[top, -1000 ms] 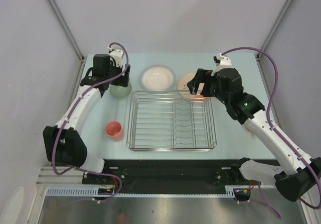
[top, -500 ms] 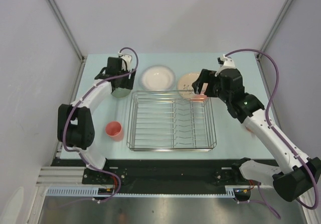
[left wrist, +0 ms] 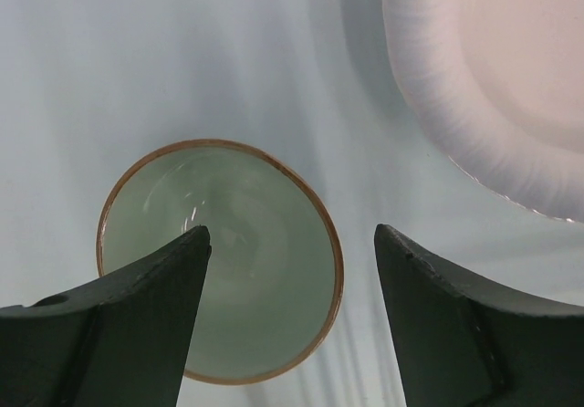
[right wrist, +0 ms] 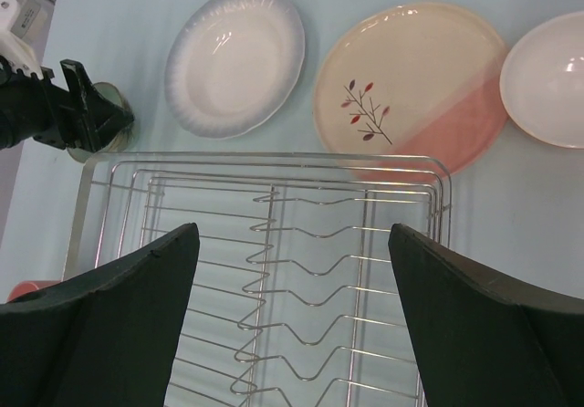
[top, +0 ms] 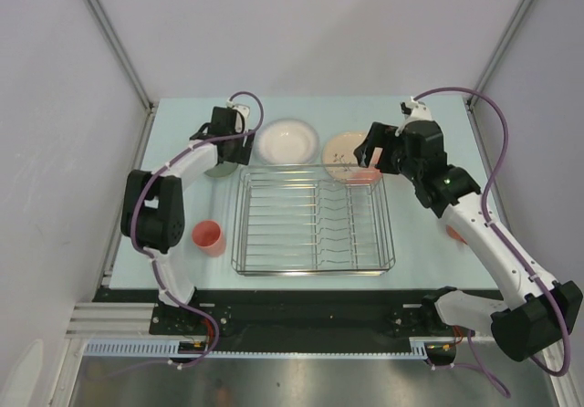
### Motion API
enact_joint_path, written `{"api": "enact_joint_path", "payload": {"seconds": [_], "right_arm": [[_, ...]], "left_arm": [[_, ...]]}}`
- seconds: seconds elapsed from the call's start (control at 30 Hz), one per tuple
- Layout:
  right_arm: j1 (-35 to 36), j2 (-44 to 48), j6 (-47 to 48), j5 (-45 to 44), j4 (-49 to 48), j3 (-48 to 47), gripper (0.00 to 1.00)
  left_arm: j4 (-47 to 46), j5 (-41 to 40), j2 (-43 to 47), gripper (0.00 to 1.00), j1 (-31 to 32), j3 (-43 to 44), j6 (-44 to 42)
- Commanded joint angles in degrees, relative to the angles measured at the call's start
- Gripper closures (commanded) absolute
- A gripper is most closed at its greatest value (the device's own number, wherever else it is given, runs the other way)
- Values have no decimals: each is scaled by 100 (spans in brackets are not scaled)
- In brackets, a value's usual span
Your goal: Load the mixed dishes into the dish rack
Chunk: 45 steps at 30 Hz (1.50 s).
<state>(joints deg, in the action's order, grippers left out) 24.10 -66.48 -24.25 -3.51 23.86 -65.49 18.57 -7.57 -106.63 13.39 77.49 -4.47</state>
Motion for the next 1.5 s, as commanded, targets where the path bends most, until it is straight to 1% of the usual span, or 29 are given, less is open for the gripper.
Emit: {"api": "enact_joint_path", "payload": {"seconds": [0.0, 0.13, 0.4, 0.43, 0.5, 0.53, 0.6, 0.63, 0.8, 0.83, 0.87, 0.93, 1.0, 1.03, 1.1, 1.2, 1.23, 1.3, 1.33, 1.4, 1.43, 1.47], "right_arm": [[-185, 74, -45, 175, -153, 10, 10], [-291, 82, -53, 228, -136, 28, 10], [-441, 82, -176, 298, -197, 151, 10], [-450, 74, -177, 289, -189, 160, 10], [-485, 82, -211, 446, -206, 160, 10], [-494, 82, -203, 465, -215, 151, 10], [-520, 82, -229, 491, -206, 151, 10], [-537, 100, -238, 500, -206, 151, 11], [-590, 161, -264, 527, -206, 160, 11], [-599, 170, -247, 527, -206, 168, 11], [-608, 179, -256, 527, -215, 169, 11], [-625, 179, -264, 527, -206, 169, 11], [-634, 205, -282, 518, -215, 169, 11], [-634, 214, -282, 500, -215, 169, 11], [-643, 258, -265, 413, -206, 169, 12], [-652, 355, -203, 123, -189, 169, 12], [-652, 390, -194, 27, -171, 169, 13], [-652, 477, -150, -464, -127, 186, 13], [-661, 530, -168, -701, -57, 212, 13], [-713, 609, -272, -1289, -48, 343, 13], [-757, 723, -334, -1415, -39, 414, 13], [-931, 794, -422, -1529, -48, 493, 13]], "left_arm": [[-2, -227, -235, 22, 24, 389, 113], [15, -323, -384, 22, 94, 424, 95], [16, -517, -596, 27, 111, 266, 122], [15, -534, -622, 31, 111, 258, 122], [7, -596, -701, 36, 111, 275, 131], [7, -614, -736, 42, 111, 292, 131], [-37, -719, -832, 49, 111, 345, 113], [-11, -780, -877, 55, 111, 389, 139], [138, -851, -1079, 66, 111, 635, 166], [147, -860, -1097, 74, 120, 653, 174], [199, -869, -1097, 79, 129, 696, 175], [287, -825, -1071, 87, 129, 749, 175], [366, -798, -948, 90, 129, 846, 175], [480, -711, -800, 94, 129, 907, 175], [630, -614, -536, 100, 120, 1144, 201], [955, -272, 123, 100, 111, 1540, 289], [1199, -10, 299, 100, 111, 1680, 297], [1534, 246, 642, 100, 111, 2285, 402], [1953, 517, 713, 100, 111, 2818, 412], [2343, 878, 888, 100, 111, 3357, 577], [2684, 1054, 933, 100, 111, 3612, 622], [2844, 1456, 977, 100, 103, 4067, 666]]}}
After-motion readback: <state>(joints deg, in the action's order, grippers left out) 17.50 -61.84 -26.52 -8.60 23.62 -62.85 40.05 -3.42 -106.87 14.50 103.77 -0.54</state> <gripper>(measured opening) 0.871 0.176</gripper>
